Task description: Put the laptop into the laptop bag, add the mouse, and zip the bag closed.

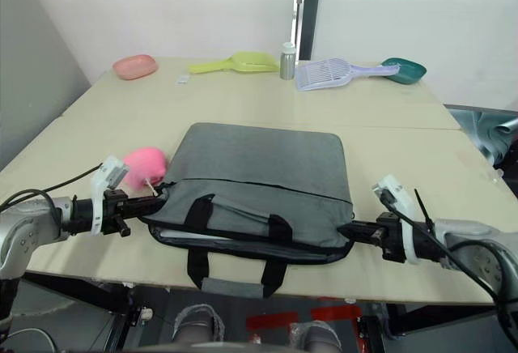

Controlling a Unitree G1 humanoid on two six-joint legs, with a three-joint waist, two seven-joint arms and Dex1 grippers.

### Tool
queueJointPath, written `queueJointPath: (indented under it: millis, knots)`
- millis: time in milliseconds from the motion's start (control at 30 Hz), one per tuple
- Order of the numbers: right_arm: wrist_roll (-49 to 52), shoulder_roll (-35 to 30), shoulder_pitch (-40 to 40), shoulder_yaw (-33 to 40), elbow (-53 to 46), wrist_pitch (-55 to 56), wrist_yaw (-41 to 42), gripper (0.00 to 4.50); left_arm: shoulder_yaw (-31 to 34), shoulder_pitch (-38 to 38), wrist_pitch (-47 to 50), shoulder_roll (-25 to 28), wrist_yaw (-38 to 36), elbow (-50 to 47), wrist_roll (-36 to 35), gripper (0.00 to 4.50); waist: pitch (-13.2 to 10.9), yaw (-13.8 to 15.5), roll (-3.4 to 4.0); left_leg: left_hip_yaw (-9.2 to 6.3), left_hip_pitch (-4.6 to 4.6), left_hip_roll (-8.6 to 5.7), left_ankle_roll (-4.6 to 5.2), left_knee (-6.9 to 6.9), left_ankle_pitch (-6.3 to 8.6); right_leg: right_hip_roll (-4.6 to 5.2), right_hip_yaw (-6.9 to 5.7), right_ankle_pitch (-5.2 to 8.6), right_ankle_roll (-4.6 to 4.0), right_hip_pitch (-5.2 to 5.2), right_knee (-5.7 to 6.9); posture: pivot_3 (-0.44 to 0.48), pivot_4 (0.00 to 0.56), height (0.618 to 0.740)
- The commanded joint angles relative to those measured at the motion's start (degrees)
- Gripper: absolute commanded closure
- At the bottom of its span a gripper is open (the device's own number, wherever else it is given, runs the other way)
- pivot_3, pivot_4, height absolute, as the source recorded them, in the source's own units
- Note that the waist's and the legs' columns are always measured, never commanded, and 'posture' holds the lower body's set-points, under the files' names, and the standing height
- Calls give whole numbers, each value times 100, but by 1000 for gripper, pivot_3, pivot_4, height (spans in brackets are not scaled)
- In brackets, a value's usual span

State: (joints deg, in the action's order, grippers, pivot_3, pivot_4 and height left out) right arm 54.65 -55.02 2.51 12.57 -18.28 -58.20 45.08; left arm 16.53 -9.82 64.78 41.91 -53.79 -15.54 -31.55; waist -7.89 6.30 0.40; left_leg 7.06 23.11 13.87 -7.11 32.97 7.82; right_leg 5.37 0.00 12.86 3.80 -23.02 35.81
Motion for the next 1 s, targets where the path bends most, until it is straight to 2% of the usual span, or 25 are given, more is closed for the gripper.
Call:
queueJointPath:
  millis: [33, 133, 167, 200, 233, 367, 567, 600, 733, 867, 1000]
  knots:
    - [-84, 62, -229, 118, 71, 173, 168, 4463, -162, -98, -139, 40, -76, -35, -240, 4500, 0, -9, 0, 0, 0, 0, 0, 2, 0, 0, 0, 0, 0, 0, 2, 0, 150, 740]
    - [-206, 63, -272, 56, 203, 151, 275, 4463, -187, -73, -188, 129, -114, 14, -259, 4500, 1, -11, 0, 0, 0, -1, 0, 4, 0, 1, 1, 0, 0, 0, 4, 0, 150, 740]
    - [-232, 56, -277, 38, 221, 142, 329, 4490, -188, -86, -223, 175, -128, 93, -240, 4134, 1, -13, 0, 0, 0, -1, 1, 3, -1, 1, 1, 0, 0, 0, 4, 0, 150, 740]
    - [-247, 69, -291, 39, 259, 107, 337, 4161, -178, -94, -276, 228, -158, 165, -224, 3757, 1, -14, 0, 0, 0, -1, 2, 3, -1, 1, 1, 0, 0, 0, 4, 0, 150, 740]
    - [-246, 63, -285, 60, 276, 102, 416, 3797, -163, -130, -349, 294, -171, 277, -184, 3590, 1, -16, 0, 0, 0, -1, 3, 3, -2, 1, 1, 0, 0, 0, 4, 0, 150, 740]
    - [-172, 1, -275, 198, 316, 27, 647, 2477, -136, -337, -558, 499, -239, 614, -175, 2178, 1, -16, 0, 0, -1, -1, 1, 5, -1, 1, 2, 0, 0, 0, 5, 0, 150, 740]
    - [-27, -399, -23, 780, 370, -26, 1244, 378, 168, -587, -762, 875, -562, 806, -438, 13, 0, -17, 0, 0, 0, -1, 3, 6, -2, 1, 2, 0, -1, -1, 8, 0, 150, 740]
    - [-43, -488, 9, 889, 420, -4, 1360, 26, 244, -569, -802, 979, -683, 776, -511, 0, 0, -18, -1, 1, 1, -1, 4, 6, -2, 1, 2, 0, -1, -2, 8, 0, 150, 740]
    - [-196, -850, 167, 1332, 568, 171, 1841, 26, 598, -193, -1115, 1603, -1449, 635, -694, 0, 1, -59, -1, 2, 1, 2, 4, 2, -2, -1, 2, 0, -1, -5, 5, 0, 150, 740]
    - [-487, -1111, 310, 1889, 651, 573, 2238, 26, 1301, 161, -1455, 2175, -2307, 806, -904, 0, -2, -63, -4, 6, 2, 3, 3, -1, 0, -1, 3, 1, -2, -7, 0, 0, 150, 740]
    - [-650, -1125, 222, 2346, 516, 994, 2463, 26, 1762, 651, -2110, 2648, -3071, 932, -652, 0, -1, -56, -3, 9, -1, 3, 4, -2, 2, 0, 5, 1, -1, -8, 0, 0, 150, 740]
